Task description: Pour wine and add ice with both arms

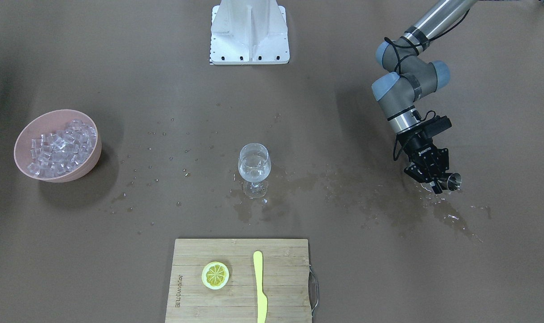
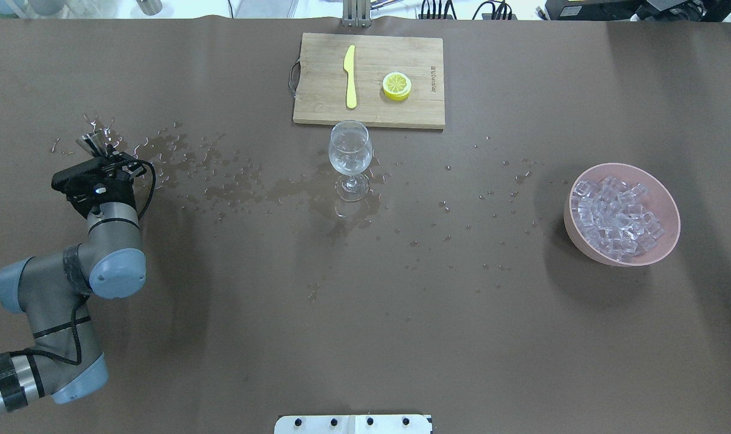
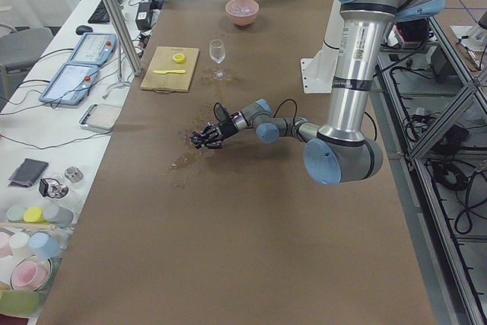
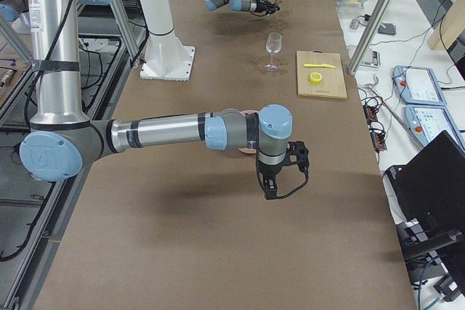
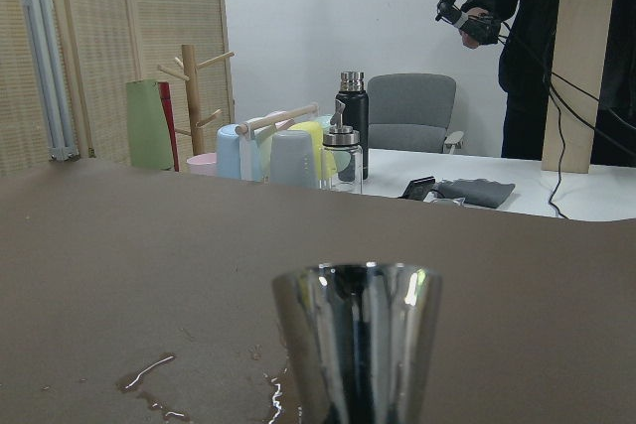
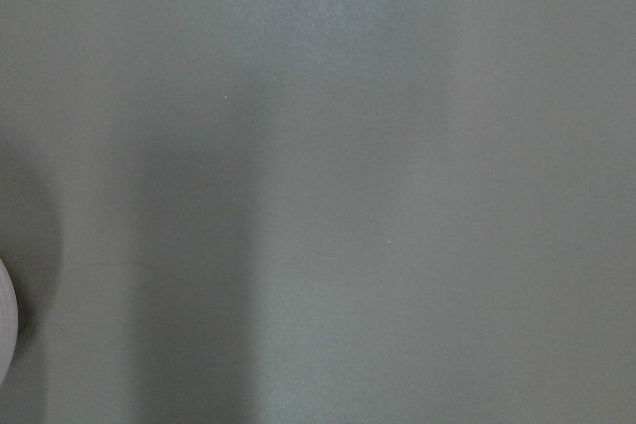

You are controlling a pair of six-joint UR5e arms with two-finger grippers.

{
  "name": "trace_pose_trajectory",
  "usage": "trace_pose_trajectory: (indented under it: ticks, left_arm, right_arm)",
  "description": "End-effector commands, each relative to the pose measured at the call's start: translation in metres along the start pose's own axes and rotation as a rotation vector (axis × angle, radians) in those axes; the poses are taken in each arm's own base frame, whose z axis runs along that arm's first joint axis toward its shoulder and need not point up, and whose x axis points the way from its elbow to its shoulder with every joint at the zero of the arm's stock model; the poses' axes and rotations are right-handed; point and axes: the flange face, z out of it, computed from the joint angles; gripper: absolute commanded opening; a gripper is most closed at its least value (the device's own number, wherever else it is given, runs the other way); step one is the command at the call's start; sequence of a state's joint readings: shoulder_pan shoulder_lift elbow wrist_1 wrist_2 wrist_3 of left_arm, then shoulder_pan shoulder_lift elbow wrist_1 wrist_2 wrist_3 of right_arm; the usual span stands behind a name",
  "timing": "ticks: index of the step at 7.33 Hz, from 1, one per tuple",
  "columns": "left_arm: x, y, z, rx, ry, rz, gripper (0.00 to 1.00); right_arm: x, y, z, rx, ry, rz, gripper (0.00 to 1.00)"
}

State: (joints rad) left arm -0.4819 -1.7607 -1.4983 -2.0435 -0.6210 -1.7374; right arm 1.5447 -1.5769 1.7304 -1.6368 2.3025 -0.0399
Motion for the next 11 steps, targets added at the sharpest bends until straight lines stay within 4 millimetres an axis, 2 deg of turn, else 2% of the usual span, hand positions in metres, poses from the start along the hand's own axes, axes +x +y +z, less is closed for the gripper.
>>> trace_pose_trajectory:
  ticks: [1, 3, 5, 7, 8, 9, 10, 11]
  left_arm:
    - [0.016, -0.029, -0.018, 0.017, 0.051, -0.057, 0.00]
    - [0.045, -0.069, -0.046, 0.069, 0.114, -0.103, 0.00]
    - [0.049, -0.090, -0.051, 0.164, 0.134, -0.115, 0.00]
    - [0.064, -0.115, -0.072, 0.222, 0.241, -0.121, 0.00]
    - [0.059, -0.119, -0.074, 0.246, 0.266, -0.120, 0.00]
    - [0.063, -0.126, -0.083, 0.247, 0.301, -0.108, 0.00]
    - [0.080, -0.133, -0.103, 0.219, 0.383, -0.126, 0.00]
    - [0.107, -0.119, -0.144, 0.155, 0.523, -0.110, 0.00]
  right_arm:
    - [0.000, 0.000, 0.000, 0.000, 0.000, 0.000, 1.00]
    - [0.000, 0.000, 0.000, 0.000, 0.000, 0.000, 1.00]
    - [0.001, 0.000, 0.001, -0.001, 0.000, 0.001, 1.00]
    - [-0.002, 0.000, 0.000, 0.002, -0.024, 0.003, 1.00]
    - [-0.003, 0.000, 0.000, 0.001, -0.035, 0.002, 1.00]
    - [-0.004, 0.001, 0.000, 0.001, -0.035, 0.002, 1.00]
    - [-0.004, 0.000, 0.000, 0.001, -0.037, 0.002, 1.00]
    - [-0.003, 0.001, 0.000, 0.000, -0.037, 0.003, 1.00]
